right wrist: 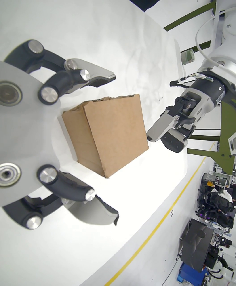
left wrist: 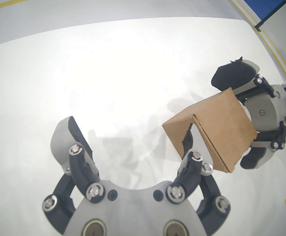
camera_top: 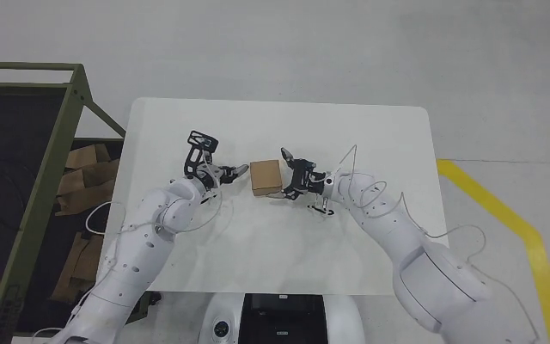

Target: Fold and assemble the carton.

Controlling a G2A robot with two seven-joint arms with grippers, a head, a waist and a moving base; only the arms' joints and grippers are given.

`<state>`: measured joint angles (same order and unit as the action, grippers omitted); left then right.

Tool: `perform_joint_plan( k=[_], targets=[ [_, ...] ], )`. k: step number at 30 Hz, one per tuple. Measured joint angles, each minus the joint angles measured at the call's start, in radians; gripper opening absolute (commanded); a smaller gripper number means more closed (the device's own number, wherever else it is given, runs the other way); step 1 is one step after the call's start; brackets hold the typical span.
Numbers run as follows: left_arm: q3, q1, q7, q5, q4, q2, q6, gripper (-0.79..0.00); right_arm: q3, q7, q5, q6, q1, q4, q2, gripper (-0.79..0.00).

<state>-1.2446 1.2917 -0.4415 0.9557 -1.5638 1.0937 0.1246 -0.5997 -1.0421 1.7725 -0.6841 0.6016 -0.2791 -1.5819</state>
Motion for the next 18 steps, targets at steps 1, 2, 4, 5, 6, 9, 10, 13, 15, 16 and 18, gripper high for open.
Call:
perform_joint_plan(
  k=[1,2,4,5,6,9,10,13,15,16,18],
  targets=[
    [0.008,-0.008,0.0,-0.001,0.006,0.002,-0.002,0.0,-0.001,0.006,-0.001,0.005,0.003,-0.003,0.0,0.0],
    [0.017,-0.017,0.0,-0.002,0.013,0.005,-0.004,0.0,-0.003,0.03,-0.004,0.02,0.011,-0.011,0.002,0.0],
    [0.03,-0.03,-0.002,-0.004,0.022,0.009,-0.007,0.0,-0.01,0.077,-0.016,0.039,0.021,-0.023,0.007,0.0],
    [0.036,-0.038,-0.003,-0.005,0.027,0.011,-0.008,0.0,-0.015,0.095,-0.025,0.044,0.026,-0.03,0.011,0.0],
    [0.041,-0.043,-0.003,-0.006,0.029,0.013,-0.008,0.0,-0.02,0.098,-0.03,0.045,0.029,-0.035,0.015,0.0],
    [0.057,-0.06,-0.007,-0.004,0.037,0.018,-0.005,0.0,-0.029,0.078,-0.035,0.038,0.034,-0.038,0.031,0.0],
    [0.062,-0.065,-0.008,-0.003,0.039,0.019,-0.006,0.0,-0.032,0.071,-0.037,0.035,0.034,-0.037,0.036,0.0],
    [0.075,-0.079,-0.012,0.0,0.046,0.024,-0.013,0.0,-0.04,0.035,-0.042,0.02,0.036,-0.042,0.051,0.0],
    [0.082,-0.087,-0.014,0.0,0.05,0.027,-0.017,0.0,-0.039,-0.012,-0.028,0.008,0.039,-0.054,0.062,0.0],
    [0.085,-0.09,-0.014,-0.001,0.052,0.029,-0.019,0.0,-0.037,-0.027,-0.019,0.003,0.039,-0.057,0.067,0.0],
    [0.091,-0.095,-0.014,-0.001,0.056,0.031,-0.021,0.0,-0.032,-0.043,-0.001,-0.006,0.038,-0.064,0.076,0.0]
  ],
)
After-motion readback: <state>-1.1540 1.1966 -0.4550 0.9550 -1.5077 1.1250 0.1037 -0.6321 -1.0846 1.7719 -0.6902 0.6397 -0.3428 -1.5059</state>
